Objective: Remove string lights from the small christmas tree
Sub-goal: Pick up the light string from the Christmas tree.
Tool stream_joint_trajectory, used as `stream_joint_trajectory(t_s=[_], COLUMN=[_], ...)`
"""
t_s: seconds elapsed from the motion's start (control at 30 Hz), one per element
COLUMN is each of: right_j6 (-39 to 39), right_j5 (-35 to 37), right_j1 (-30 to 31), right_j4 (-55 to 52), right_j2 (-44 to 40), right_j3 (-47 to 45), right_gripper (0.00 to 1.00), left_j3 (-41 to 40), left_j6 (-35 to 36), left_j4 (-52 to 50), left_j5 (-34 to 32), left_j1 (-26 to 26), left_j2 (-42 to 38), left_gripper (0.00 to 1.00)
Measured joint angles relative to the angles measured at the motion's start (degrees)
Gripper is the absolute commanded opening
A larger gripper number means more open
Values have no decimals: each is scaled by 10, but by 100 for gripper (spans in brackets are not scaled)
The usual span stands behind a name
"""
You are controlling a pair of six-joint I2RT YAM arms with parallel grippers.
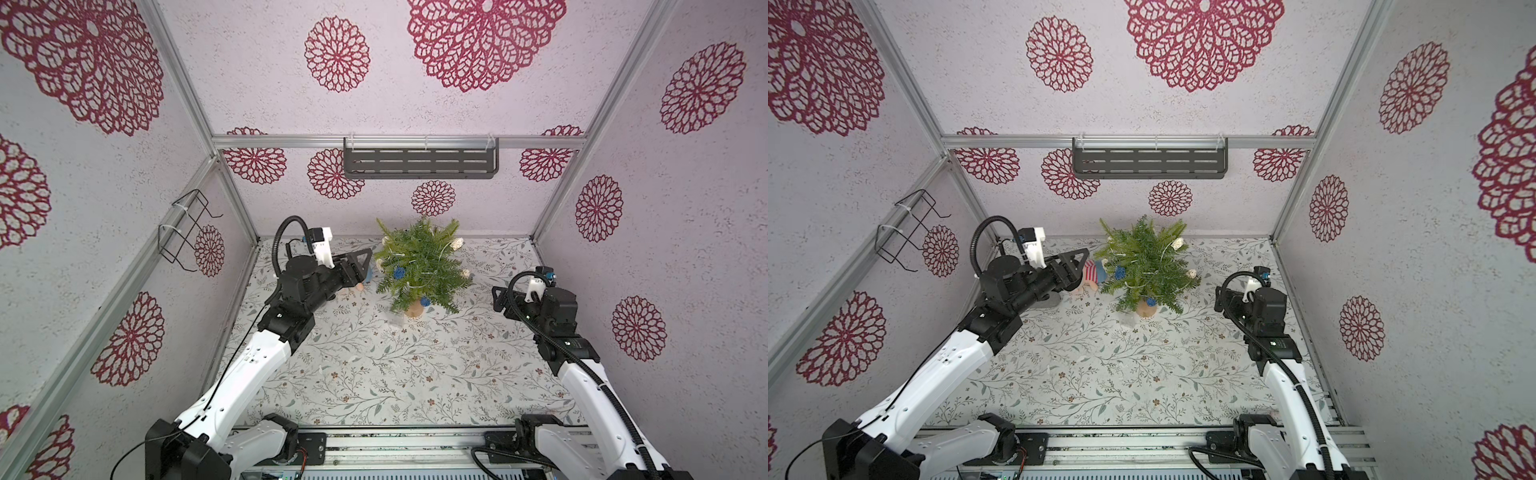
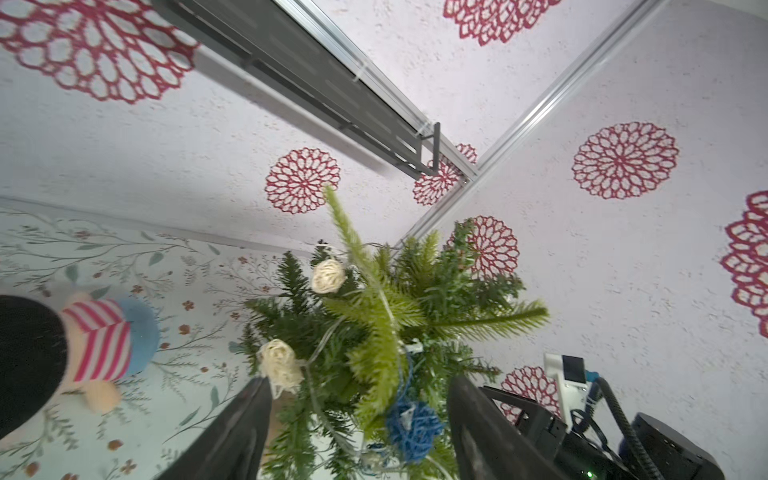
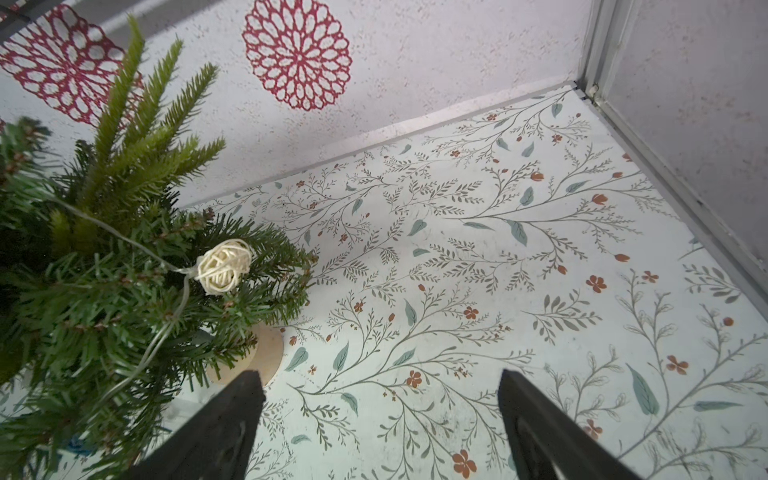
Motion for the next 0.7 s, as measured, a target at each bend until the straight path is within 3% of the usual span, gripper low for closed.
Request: stream_joint_trajectory(t_s=[0.23, 0.7], right_j6=[0, -5], right_j5=[-26, -105], right_j1=[5, 66], right_j4=[-21, -83], right_j2=[6, -26], right_j3=[23, 73], right_gripper=[91, 90], left_j3=[41, 53], left_j6=[-17, -68], left_j4=[3, -43], left_j5=[-26, -88], left_j1=[-56, -89], left_j2=[73, 78], left_gripper=[62, 58])
